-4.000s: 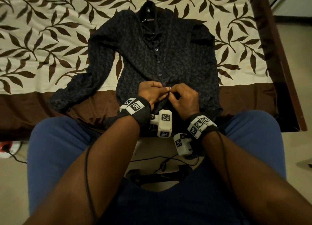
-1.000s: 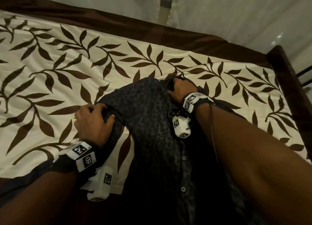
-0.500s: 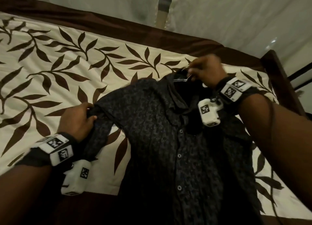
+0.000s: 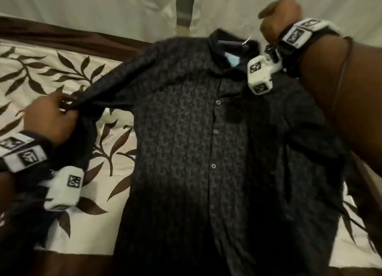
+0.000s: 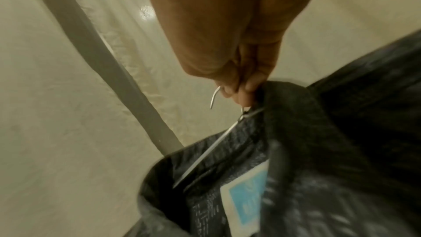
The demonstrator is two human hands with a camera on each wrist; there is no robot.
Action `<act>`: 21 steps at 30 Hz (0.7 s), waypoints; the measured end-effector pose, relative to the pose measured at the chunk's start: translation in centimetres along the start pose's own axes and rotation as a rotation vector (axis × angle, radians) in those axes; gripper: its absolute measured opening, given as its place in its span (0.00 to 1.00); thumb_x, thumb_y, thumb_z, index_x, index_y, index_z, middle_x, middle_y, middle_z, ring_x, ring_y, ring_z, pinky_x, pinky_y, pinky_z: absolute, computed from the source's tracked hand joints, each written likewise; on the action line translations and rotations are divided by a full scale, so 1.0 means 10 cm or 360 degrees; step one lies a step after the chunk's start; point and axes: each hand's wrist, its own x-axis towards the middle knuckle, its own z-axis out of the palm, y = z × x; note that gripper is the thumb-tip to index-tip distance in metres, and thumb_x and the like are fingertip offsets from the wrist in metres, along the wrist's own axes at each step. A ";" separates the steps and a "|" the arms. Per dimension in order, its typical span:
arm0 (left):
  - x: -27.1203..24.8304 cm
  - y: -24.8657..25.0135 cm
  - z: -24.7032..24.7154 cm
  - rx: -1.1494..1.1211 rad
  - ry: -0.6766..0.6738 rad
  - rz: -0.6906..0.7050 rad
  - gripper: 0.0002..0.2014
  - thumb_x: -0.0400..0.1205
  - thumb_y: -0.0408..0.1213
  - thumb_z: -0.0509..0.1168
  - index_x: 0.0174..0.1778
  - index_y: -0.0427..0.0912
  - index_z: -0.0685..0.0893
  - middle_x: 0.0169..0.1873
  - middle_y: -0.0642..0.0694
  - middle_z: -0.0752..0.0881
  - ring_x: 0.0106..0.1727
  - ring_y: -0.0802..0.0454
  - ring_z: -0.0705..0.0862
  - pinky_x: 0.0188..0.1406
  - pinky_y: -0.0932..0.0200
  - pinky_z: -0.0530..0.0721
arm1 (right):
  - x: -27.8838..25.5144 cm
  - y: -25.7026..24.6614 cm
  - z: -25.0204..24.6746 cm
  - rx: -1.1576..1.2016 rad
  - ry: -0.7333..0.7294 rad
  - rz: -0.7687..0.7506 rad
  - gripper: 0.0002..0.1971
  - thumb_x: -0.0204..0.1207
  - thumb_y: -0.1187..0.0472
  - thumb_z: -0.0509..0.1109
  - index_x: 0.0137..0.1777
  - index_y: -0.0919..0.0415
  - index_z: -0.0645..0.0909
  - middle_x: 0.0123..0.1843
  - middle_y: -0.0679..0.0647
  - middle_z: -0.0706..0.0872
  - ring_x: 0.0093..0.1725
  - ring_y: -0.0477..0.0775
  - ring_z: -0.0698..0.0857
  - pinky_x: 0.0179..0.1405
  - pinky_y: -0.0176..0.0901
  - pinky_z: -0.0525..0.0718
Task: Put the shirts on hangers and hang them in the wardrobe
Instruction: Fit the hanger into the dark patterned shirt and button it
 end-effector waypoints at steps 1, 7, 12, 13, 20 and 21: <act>-0.11 0.14 0.00 0.0127 -0.0023 -0.0041 0.22 0.75 0.43 0.72 0.65 0.42 0.83 0.53 0.28 0.88 0.55 0.27 0.86 0.60 0.34 0.84 | -0.04 -0.02 0.03 0.0088 -0.0013 -0.0012 0.20 0.78 0.62 0.67 0.70 0.58 0.83 0.66 0.63 0.86 0.65 0.62 0.85 0.62 0.47 0.82; -1.00 0.45 0.10 0.0160 -0.0239 -0.0126 0.19 0.78 0.37 0.73 0.64 0.39 0.85 0.52 0.31 0.88 0.56 0.30 0.84 0.56 0.42 0.80 | -1.21 0.07 0.13 0.0282 -0.0294 -0.0195 0.17 0.77 0.64 0.70 0.65 0.60 0.87 0.64 0.59 0.89 0.66 0.57 0.84 0.64 0.37 0.76; -2.02 0.47 0.24 0.0063 -0.0836 -0.0358 0.22 0.80 0.49 0.73 0.63 0.36 0.83 0.54 0.35 0.88 0.59 0.35 0.85 0.53 0.51 0.77 | -3.17 0.59 0.00 0.0412 -0.0781 -0.0064 0.07 0.80 0.57 0.73 0.53 0.56 0.90 0.51 0.51 0.92 0.52 0.49 0.88 0.53 0.35 0.76; -2.22 0.47 0.24 0.0114 -0.0927 -0.0418 0.25 0.81 0.51 0.72 0.65 0.35 0.81 0.58 0.34 0.87 0.61 0.34 0.84 0.56 0.50 0.78 | -3.56 0.71 -0.03 0.0424 -0.0823 -0.0013 0.06 0.77 0.52 0.75 0.46 0.53 0.90 0.45 0.48 0.92 0.47 0.46 0.89 0.50 0.38 0.79; -3.23 0.40 -0.04 0.0178 -0.1249 -0.0437 0.31 0.75 0.47 0.78 0.69 0.37 0.77 0.64 0.38 0.84 0.63 0.37 0.83 0.63 0.48 0.83 | -5.48 1.18 -0.22 -0.0415 -0.0987 0.0335 0.46 0.56 0.24 0.71 0.73 0.43 0.70 0.64 0.57 0.69 0.62 0.64 0.71 0.61 0.60 0.78; -3.29 0.41 -0.10 0.0195 -0.1253 -0.0397 0.26 0.77 0.42 0.77 0.68 0.37 0.79 0.64 0.37 0.85 0.62 0.37 0.84 0.62 0.49 0.82 | -5.57 1.18 -0.22 -0.0467 -0.1003 0.0407 0.49 0.59 0.28 0.76 0.79 0.41 0.62 0.68 0.58 0.66 0.65 0.65 0.69 0.64 0.63 0.77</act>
